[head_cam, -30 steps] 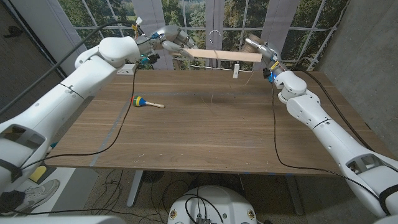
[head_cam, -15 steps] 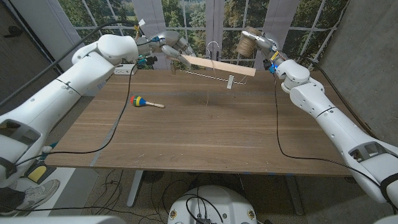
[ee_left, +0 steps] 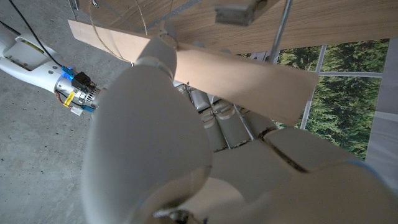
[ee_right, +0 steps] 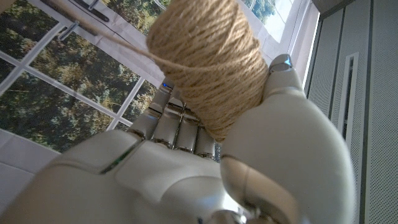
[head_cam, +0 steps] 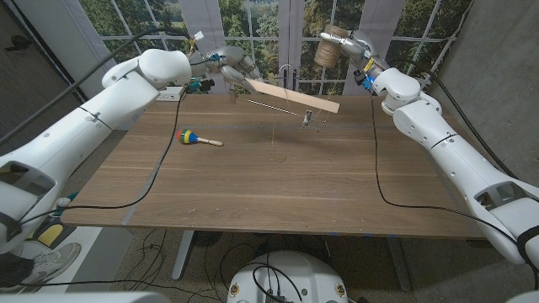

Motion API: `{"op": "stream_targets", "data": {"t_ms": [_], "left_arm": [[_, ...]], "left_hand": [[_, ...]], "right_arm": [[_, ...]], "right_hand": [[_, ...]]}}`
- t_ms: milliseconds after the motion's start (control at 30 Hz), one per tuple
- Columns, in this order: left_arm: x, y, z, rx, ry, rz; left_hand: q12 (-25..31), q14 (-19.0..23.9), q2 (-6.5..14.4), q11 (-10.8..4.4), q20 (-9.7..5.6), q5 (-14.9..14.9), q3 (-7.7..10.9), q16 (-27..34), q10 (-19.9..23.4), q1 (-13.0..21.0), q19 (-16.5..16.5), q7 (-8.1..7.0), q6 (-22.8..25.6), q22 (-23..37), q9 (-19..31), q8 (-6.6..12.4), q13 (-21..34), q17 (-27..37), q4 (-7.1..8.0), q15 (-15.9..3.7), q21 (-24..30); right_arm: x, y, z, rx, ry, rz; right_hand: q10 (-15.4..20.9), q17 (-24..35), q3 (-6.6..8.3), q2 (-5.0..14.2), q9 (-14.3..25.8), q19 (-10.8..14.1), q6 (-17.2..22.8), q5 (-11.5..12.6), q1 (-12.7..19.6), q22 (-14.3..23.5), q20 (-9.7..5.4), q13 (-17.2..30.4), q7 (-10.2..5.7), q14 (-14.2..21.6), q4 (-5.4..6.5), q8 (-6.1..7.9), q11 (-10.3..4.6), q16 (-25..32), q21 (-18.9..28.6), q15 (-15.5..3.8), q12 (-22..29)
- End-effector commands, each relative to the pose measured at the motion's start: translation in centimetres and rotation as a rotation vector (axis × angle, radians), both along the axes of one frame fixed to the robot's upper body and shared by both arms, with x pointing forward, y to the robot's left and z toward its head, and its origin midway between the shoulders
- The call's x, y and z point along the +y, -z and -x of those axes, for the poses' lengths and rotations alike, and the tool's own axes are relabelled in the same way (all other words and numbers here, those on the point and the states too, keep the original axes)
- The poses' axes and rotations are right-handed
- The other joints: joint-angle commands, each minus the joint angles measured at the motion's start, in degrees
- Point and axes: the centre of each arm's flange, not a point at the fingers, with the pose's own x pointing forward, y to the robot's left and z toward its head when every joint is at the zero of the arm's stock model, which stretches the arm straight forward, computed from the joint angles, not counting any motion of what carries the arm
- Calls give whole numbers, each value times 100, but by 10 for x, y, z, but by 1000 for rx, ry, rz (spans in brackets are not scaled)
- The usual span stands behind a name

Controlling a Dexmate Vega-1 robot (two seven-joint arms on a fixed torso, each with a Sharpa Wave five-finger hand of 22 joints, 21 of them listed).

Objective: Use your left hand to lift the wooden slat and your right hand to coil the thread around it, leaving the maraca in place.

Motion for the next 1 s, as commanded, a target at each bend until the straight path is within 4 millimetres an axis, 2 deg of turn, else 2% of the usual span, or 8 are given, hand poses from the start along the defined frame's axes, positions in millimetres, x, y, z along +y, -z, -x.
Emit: {"op": "stream_targets", "data": {"t_ms": [33,367,700,1000], "left_arm": [[-3,4,-5,-40,-40,25],[-3,7,-7,-52,-36,65],[-4,5,-4,-113,-81,95],[-4,7,-11,-137,-91,193]], "left_hand": [[-19,554,843,-37,-405,37,26,-35,50,777,-31,14,32,10,6,18,23,7,37,-594,32],[-34,566,844,-34,-408,35,26,-54,54,776,-42,15,40,11,9,15,33,1,37,-594,51],[-49,579,840,-31,-414,34,26,-69,73,778,-56,9,53,12,11,12,35,5,33,-595,71],[-62,591,840,-35,-417,33,26,-80,81,777,-65,6,65,13,12,12,36,4,34,-593,86]], "right_arm": [[29,-15,27,-110,-49,85],[50,-21,52,-207,-107,159],[54,-25,71,-263,-121,196],[60,-15,85,-301,-162,220]], "right_hand": [[690,24,350,1057,13,-44,1851,40,1043,-8,-200,10,-1063,31,365,22,-605,-5,36,-910,18],[696,41,341,1050,11,-53,1850,43,1063,-11,-205,11,-1078,34,358,18,-642,-9,58,-916,9],[721,43,332,1045,10,-84,1855,48,1069,-14,-203,27,-1119,10,363,18,-656,-36,71,-915,15],[726,52,324,1047,9,-94,1861,50,1076,-17,-200,27,-1101,10,366,17,-660,-43,87,-919,5]]}}
